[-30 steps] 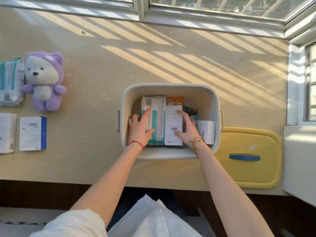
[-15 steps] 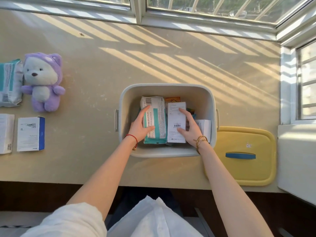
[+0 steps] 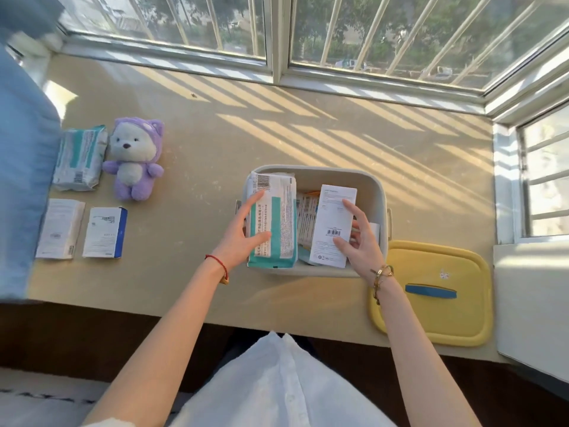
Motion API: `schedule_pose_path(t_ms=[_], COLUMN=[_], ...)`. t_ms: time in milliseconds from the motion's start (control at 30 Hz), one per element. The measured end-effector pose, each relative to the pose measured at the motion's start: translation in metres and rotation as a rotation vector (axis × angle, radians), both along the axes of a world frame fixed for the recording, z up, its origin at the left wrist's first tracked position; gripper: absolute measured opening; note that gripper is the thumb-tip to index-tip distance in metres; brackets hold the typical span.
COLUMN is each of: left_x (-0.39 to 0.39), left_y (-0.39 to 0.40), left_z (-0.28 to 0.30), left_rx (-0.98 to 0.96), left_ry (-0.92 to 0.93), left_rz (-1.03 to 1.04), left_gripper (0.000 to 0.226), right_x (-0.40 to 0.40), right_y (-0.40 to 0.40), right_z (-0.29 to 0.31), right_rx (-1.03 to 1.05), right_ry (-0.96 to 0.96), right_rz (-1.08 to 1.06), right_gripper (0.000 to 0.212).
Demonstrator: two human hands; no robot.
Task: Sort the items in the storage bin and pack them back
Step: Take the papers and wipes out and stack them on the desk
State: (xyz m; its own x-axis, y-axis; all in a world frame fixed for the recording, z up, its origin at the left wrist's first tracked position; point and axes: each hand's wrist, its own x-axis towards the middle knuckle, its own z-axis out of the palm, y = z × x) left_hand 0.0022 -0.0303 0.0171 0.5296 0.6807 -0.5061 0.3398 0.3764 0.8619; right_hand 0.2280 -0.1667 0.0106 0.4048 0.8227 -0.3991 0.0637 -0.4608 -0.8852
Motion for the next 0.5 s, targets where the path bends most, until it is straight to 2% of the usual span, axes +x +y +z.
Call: schedule_pose_path(t_ms=[233, 500], left_x=[-0.06, -0.136], left_y=[-0.032, -0.054], left_z=[0.055, 0.084], left_rx=[0.013, 0.073], left_ry=[-0.075, -0.123], left_rz=[0.108, 0.291], left_gripper=[0.08, 0.08], right_x=[-0.036, -0.1], right_y=[-0.007, 0.013], right_z=[0.049, 0.079], right_rx=[0.077, 0.114], right_ry=[0.01, 0.04], right_rz=[0.094, 0.272], right_gripper=[0.067, 0.066])
